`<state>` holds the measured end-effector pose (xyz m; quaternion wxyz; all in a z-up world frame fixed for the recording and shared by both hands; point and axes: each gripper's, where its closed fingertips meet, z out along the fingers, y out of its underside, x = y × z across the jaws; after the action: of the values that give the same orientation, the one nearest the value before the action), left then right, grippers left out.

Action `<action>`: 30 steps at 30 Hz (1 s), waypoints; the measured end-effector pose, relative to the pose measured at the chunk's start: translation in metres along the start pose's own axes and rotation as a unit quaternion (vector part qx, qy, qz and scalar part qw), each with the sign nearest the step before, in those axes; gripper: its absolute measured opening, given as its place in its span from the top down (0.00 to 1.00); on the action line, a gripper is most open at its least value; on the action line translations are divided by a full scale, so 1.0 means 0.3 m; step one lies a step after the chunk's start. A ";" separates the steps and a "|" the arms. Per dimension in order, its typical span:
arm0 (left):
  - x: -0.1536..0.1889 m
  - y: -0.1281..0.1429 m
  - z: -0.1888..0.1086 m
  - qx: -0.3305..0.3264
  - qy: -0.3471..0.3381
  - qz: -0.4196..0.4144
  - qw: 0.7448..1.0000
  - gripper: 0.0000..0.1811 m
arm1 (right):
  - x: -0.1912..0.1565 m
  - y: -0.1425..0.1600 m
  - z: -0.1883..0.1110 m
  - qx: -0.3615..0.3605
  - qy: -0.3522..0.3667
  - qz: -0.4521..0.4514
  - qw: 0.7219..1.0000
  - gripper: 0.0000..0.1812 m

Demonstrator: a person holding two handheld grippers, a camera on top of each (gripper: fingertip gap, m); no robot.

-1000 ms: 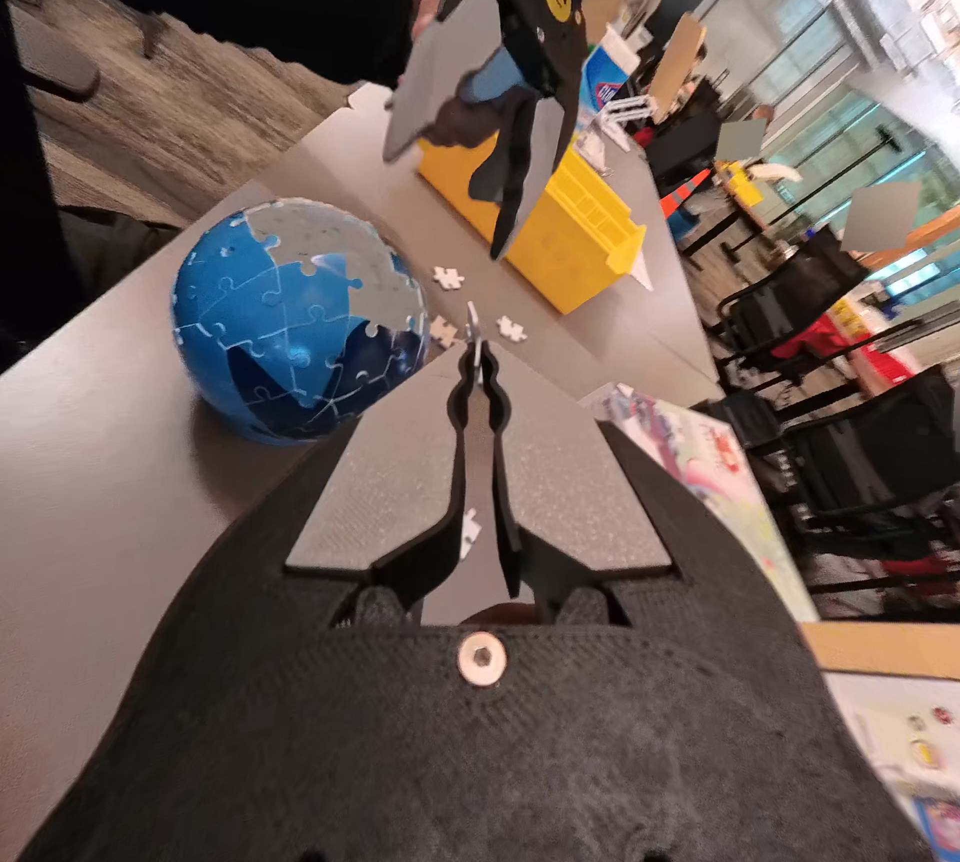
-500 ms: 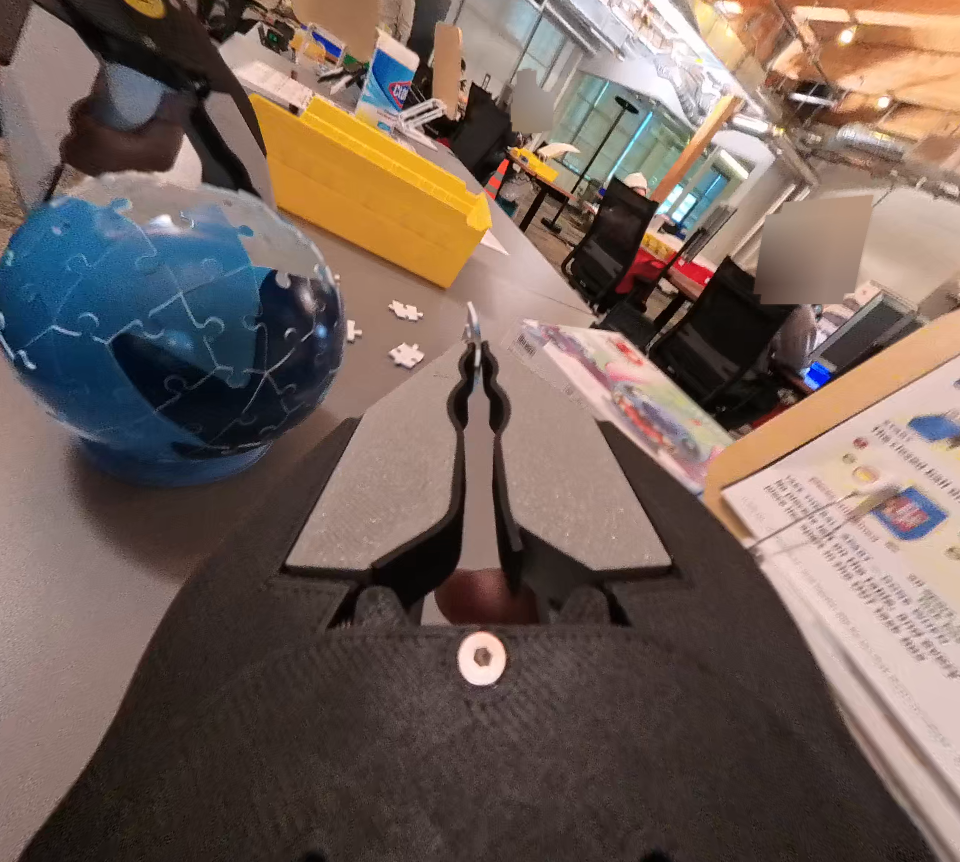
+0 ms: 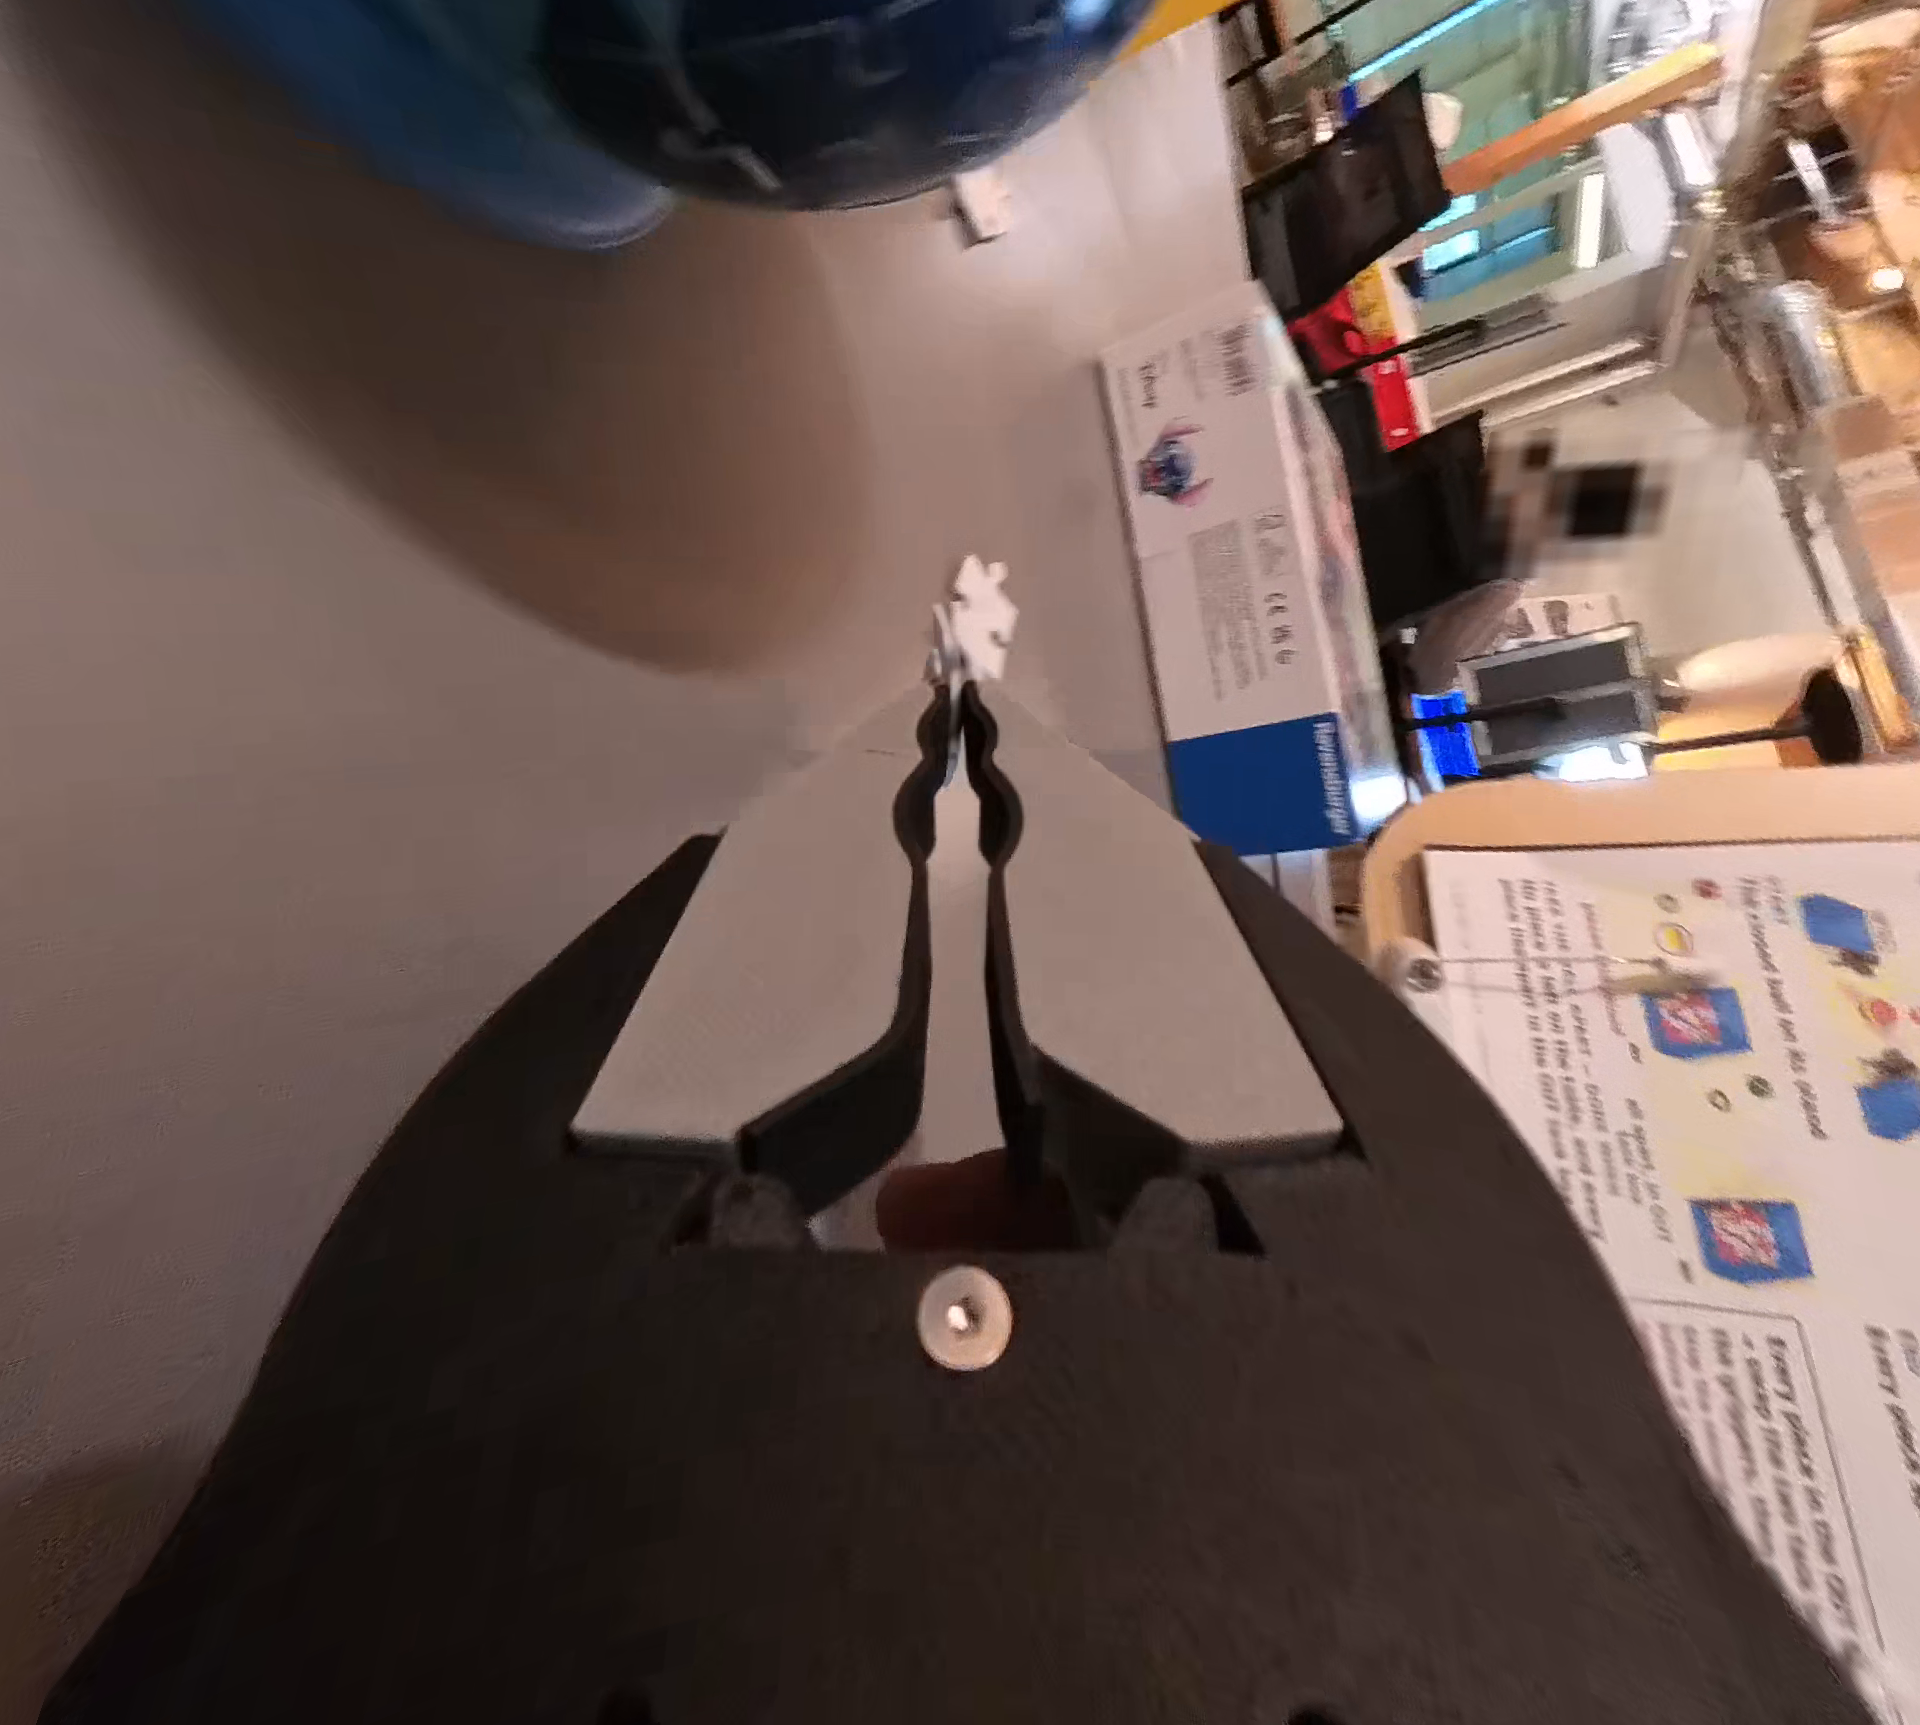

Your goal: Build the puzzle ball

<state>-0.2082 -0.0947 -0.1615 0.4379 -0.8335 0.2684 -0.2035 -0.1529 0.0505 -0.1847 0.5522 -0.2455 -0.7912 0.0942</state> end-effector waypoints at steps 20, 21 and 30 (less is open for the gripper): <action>0.022 -0.018 0.008 0.015 0.034 -0.016 0.999 0.38 | -0.070 -0.313 -0.061 0.145 -0.326 0.359 0.862 0.36; 0.025 -0.019 0.009 0.017 0.035 -0.017 0.999 0.37 | -0.072 -0.341 -0.063 0.164 -0.349 0.373 0.844 0.35; 0.019 -0.026 0.016 0.017 0.005 0.022 1.000 0.36 | -0.097 -0.393 -0.017 0.189 -0.375 0.361 0.833 0.39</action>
<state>-0.1989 -0.0915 -0.1569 0.4551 -0.8188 0.2856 -0.2023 -0.1738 -0.0660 -0.1572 0.1756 -0.3506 -0.7592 0.5195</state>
